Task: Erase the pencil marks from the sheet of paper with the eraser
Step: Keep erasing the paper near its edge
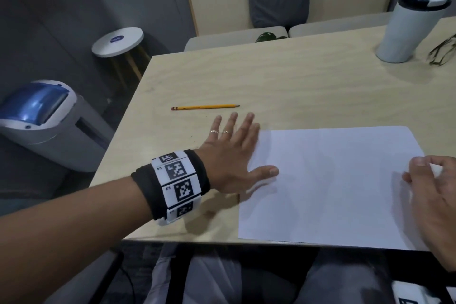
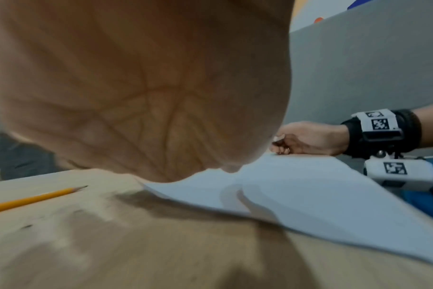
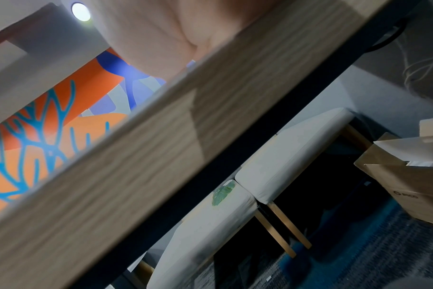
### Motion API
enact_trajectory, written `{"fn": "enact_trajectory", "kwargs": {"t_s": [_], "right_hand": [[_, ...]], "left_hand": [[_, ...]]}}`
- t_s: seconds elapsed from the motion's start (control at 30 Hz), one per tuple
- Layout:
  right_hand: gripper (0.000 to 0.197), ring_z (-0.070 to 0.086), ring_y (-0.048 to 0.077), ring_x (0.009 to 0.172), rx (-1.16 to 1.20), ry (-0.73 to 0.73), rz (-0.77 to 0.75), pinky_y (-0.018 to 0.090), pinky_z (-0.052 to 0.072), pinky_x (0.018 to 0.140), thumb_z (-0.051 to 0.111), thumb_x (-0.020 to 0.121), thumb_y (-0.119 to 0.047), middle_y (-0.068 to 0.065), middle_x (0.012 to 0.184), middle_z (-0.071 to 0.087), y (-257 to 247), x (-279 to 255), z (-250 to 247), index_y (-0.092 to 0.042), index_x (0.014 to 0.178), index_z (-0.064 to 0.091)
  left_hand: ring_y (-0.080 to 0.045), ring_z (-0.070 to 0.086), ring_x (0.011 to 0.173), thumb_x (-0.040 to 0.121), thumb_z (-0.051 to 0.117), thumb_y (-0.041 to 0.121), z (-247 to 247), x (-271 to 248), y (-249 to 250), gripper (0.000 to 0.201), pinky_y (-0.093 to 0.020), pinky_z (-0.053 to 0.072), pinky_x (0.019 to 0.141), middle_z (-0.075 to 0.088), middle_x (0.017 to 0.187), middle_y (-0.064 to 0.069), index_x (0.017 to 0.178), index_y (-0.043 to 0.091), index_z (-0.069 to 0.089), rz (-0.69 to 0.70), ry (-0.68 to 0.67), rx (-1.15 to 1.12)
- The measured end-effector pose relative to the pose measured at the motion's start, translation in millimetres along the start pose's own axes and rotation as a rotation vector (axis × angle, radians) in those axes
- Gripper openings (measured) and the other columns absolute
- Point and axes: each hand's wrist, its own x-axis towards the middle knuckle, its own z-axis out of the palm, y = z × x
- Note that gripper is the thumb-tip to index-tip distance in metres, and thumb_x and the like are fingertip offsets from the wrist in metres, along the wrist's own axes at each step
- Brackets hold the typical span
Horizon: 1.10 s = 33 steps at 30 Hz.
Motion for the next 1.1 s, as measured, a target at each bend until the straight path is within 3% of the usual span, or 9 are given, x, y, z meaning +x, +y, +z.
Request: {"fn": "enact_trajectory", "kwargs": {"t_s": [0.1,0.2,0.33,0.43,0.53,0.67,0.87,1.03,1.1], "right_hand": [[0.05,0.065,0.039,0.089,0.011,-0.013,-0.018,0.024,0.048,0.074,0.034,0.094,-0.088,-0.007,0.09,0.068,4,2,-1,-0.043,0.104,0.051],[0.052,0.064,0.039,0.089,0.02,-0.063,-0.04,0.047,0.051,0.082,0.037,0.096,-0.076,0.006,0.091,0.07,6,2,-3,-0.029,0.111,0.053],[0.047,0.059,0.026,0.079,0.038,-0.065,-0.041,0.04,0.037,0.075,0.04,0.096,-0.059,0.005,0.086,0.069,-2,2,-6,-0.018,0.113,0.056],[0.043,0.063,0.024,0.086,0.12,-0.023,-0.006,0.04,0.043,0.082,0.041,0.098,-0.056,-0.006,0.09,0.069,1,3,-7,-0.017,0.11,0.057],[0.04,0.065,0.031,0.093,0.157,-0.013,0.025,0.045,0.048,0.087,0.042,0.101,-0.052,-0.002,0.092,0.069,5,5,-9,-0.016,0.108,0.058],[0.045,0.062,0.023,0.084,0.133,-0.037,0.011,0.041,0.043,0.082,0.042,0.098,-0.054,-0.005,0.092,0.07,1,5,-9,-0.013,0.108,0.058],[0.052,0.065,0.012,0.087,0.12,-0.077,0.041,0.041,0.043,0.081,0.042,0.095,-0.059,-0.005,0.094,0.071,1,4,-8,-0.014,0.113,0.059],[0.051,0.063,0.007,0.086,0.092,-0.076,0.007,0.038,0.04,0.074,0.041,0.094,-0.058,-0.006,0.091,0.07,-2,2,-6,-0.013,0.111,0.059],[0.051,0.063,0.017,0.085,0.093,-0.072,-0.019,0.035,0.042,0.074,0.041,0.095,-0.059,-0.009,0.092,0.069,0,3,-7,-0.014,0.11,0.06]], "left_hand": [[-0.031,-0.035,0.154,0.085,0.009,0.095,-2,0,11,0.119,-0.053,-0.02,0.126,-0.033,0.168,-0.012,0.161,0.01,-0.025,-0.024,-0.109,0.024],[-0.049,-0.026,0.154,0.085,0.011,0.096,-14,4,31,0.127,-0.059,-0.018,0.125,-0.026,0.168,-0.026,0.161,-0.002,-0.017,-0.215,-0.076,0.101],[-0.036,-0.021,0.159,0.101,0.018,0.077,-36,26,111,0.102,-0.056,-0.011,0.128,-0.026,0.171,-0.016,0.163,0.004,-0.017,0.157,0.132,0.119],[-0.028,-0.019,0.161,0.105,0.024,0.07,-29,44,168,0.093,-0.053,-0.006,0.13,-0.025,0.173,-0.004,0.165,0.013,-0.017,0.485,0.051,0.075],[-0.026,-0.025,0.159,0.099,0.025,0.08,-19,58,185,0.099,-0.054,-0.014,0.128,-0.026,0.172,0.004,0.164,0.022,-0.023,0.598,0.037,0.086],[-0.022,-0.033,0.156,0.094,0.021,0.088,-20,65,154,0.103,-0.055,-0.019,0.125,-0.036,0.168,0.009,0.164,0.027,-0.024,0.448,-0.028,-0.003],[-0.039,-0.028,0.156,0.081,0.011,0.099,-18,59,77,0.127,-0.058,-0.02,0.124,-0.033,0.168,-0.013,0.161,0.006,-0.022,-0.115,-0.004,0.021],[-0.026,-0.03,0.157,0.095,0.014,0.085,-9,44,94,0.098,-0.055,-0.014,0.128,-0.035,0.168,0.003,0.165,0.025,-0.02,0.438,0.06,0.021],[-0.022,-0.034,0.155,0.096,0.013,0.084,-3,44,90,0.093,-0.053,-0.019,0.126,-0.037,0.167,0.007,0.164,0.031,-0.022,0.503,-0.009,0.028]]}}
